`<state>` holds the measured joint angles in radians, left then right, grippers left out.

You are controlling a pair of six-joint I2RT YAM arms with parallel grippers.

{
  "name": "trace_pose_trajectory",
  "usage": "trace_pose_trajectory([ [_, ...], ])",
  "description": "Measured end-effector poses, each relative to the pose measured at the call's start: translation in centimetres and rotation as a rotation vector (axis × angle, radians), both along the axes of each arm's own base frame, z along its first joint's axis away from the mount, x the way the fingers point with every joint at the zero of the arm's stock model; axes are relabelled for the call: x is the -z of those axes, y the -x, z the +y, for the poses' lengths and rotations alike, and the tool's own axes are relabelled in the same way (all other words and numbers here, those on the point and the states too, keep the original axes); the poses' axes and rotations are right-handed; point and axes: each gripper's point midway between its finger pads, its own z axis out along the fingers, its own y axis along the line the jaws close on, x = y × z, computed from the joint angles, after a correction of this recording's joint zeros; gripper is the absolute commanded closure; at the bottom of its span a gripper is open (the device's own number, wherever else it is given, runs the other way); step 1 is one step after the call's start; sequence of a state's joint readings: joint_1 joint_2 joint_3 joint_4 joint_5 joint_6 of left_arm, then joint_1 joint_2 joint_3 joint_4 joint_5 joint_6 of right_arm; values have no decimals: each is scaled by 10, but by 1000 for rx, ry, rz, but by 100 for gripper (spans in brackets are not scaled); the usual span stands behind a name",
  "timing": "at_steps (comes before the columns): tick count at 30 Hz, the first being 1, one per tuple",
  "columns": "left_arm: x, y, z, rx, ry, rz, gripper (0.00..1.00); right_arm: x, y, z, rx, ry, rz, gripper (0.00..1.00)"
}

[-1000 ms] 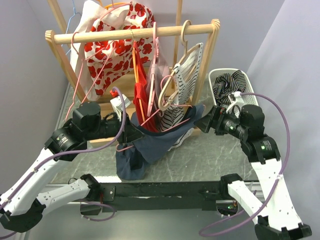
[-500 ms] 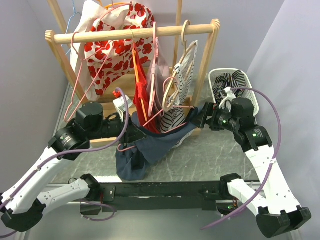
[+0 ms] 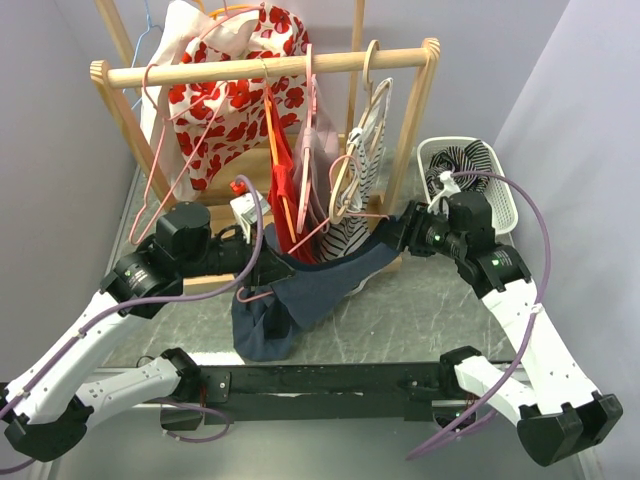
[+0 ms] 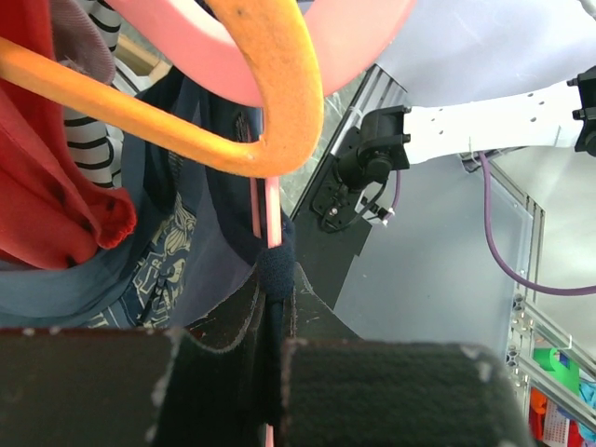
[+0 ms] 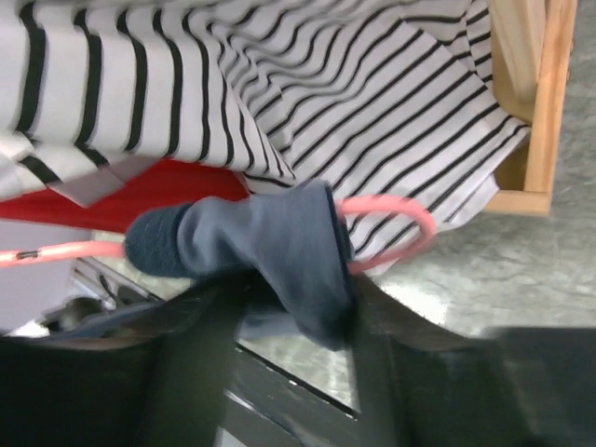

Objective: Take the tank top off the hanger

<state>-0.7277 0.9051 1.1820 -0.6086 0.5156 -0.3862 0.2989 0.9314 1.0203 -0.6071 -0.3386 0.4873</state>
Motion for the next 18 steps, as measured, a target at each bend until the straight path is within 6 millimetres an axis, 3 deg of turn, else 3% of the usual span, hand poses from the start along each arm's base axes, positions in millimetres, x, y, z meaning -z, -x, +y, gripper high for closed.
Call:
trace_pose_trajectory([
  [1, 0, 0, 0, 2, 0, 0, 99, -1, -1, 0, 11, -6, 0, 74],
  [4, 0, 1, -1, 11, 2, 0, 99, -5, -3, -1, 39, -30, 0, 86],
  [10, 0, 2, 0, 11, -1, 0, 99, -11, -6, -2, 93, -66, 14, 95],
  [18, -4, 5, 2, 16, 10, -17, 99, -41, -2, -18, 172, -53, -50, 100],
])
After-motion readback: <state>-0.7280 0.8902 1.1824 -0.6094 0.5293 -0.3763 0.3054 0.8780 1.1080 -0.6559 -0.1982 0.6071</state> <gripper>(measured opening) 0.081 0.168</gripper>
